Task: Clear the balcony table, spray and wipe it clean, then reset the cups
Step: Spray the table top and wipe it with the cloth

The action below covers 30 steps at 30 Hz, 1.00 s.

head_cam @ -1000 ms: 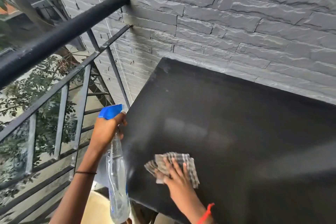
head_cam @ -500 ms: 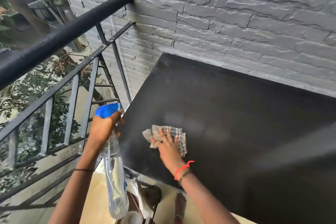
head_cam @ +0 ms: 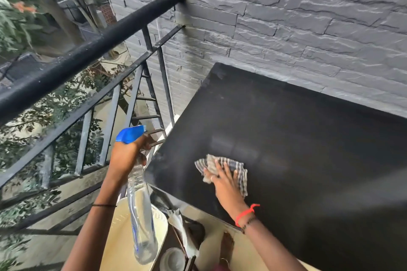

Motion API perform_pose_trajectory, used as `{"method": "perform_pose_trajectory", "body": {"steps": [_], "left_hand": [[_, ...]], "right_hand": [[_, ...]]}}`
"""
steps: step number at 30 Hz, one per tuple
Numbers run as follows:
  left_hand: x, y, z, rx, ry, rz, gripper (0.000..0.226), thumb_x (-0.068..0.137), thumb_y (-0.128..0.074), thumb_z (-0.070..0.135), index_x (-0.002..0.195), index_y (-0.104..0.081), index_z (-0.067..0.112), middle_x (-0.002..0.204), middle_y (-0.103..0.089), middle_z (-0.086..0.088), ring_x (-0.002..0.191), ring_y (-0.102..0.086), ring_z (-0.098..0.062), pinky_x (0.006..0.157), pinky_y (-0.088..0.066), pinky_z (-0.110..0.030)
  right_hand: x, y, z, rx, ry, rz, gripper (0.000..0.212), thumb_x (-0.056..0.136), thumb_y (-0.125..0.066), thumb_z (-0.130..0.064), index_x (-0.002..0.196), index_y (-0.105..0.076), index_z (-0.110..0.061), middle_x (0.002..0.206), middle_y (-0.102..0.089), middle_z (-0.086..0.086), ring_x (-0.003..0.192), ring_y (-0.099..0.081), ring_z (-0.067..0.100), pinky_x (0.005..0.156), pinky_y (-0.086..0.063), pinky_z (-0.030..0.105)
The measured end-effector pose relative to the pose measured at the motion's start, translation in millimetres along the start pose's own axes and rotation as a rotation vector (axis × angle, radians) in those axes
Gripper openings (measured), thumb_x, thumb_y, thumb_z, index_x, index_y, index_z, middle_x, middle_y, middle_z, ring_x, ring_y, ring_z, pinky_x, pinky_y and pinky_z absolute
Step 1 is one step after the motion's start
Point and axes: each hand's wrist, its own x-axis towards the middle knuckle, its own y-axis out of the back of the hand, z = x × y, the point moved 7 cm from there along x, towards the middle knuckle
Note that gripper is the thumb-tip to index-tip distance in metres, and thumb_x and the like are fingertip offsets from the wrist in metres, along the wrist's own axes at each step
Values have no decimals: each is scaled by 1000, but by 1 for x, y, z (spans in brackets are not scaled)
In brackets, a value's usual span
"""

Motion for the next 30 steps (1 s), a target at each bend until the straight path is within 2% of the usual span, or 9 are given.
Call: {"method": "perform_pose_trajectory", "body": {"steps": [3,6,9,12,17,19,22,27,30], "left_hand": [[3,14,-12,0,23,21,10,91,-53,4,82,-57,0,71,-59,-11,31,-46,-12,35,-38,-18],[9,23,-19,-16,48,44,11,91,-54,5,81,-58,3,69,-60,-10,31,-47,-12,35,-39,-20],[14,27,-17,-15,36,35,16,92,-53,6,77,-57,7,71,-60,-12,32,-47,-11,35,-38,-19],[22,32,-14,-23,32,53,19,92,-54,6,74,-55,9,70,-59,-13,32,-47,-11,35,-37,-18],[37,45,-14,-1,19,86,19,91,-55,8,72,-55,7,70,-59,-16,32,-47,-14,38,-38,-21],[42,50,-18,5,32,108,17,91,-56,10,74,-55,7,70,-59,-17,32,-48,-15,44,-39,-27],[47,49,-23,3,65,125,19,91,-57,11,72,-57,8,70,-60,-16,32,-47,-14,49,-38,-30],[62,34,-20,18,79,117,20,86,-58,12,67,-59,11,66,-63,-13,35,-47,-21,55,-39,-34],[74,18,-15,-4,95,102,19,88,-55,7,70,-57,7,68,-63,-9,33,-47,-16,52,-39,-32]], "right_hand": [[25,8,-57,56,115,-82,64,88,-23,1,143,-38,-28,159,-3,9,145,0,38,115,1,58],[24,1,-113,38,295,-40,69,89,-38,7,146,-29,-31,159,6,5,144,10,36,114,6,58],[-1,-15,-131,41,403,-19,69,74,-67,-3,134,-50,-32,156,-21,7,142,-15,36,110,-20,63],[-21,-28,-101,-66,389,-9,50,43,-89,-17,85,-68,-34,140,-50,4,130,-41,32,96,-45,56],[19,-4,-58,30,281,96,78,77,-47,9,140,-40,-36,157,2,0,142,4,28,116,5,48],[48,8,-68,90,240,2,71,88,-35,6,146,-30,-34,156,15,-2,138,23,23,113,12,48],[74,20,-106,79,289,9,60,92,-35,3,143,-37,-27,158,12,1,142,19,30,111,16,51],[63,2,-158,41,445,-61,61,88,-45,3,142,-40,-26,159,0,6,144,8,34,114,-2,62],[42,-21,-150,-78,462,-85,50,72,-58,-24,117,-58,-46,149,-39,1,139,-26,29,97,-44,55]]}}
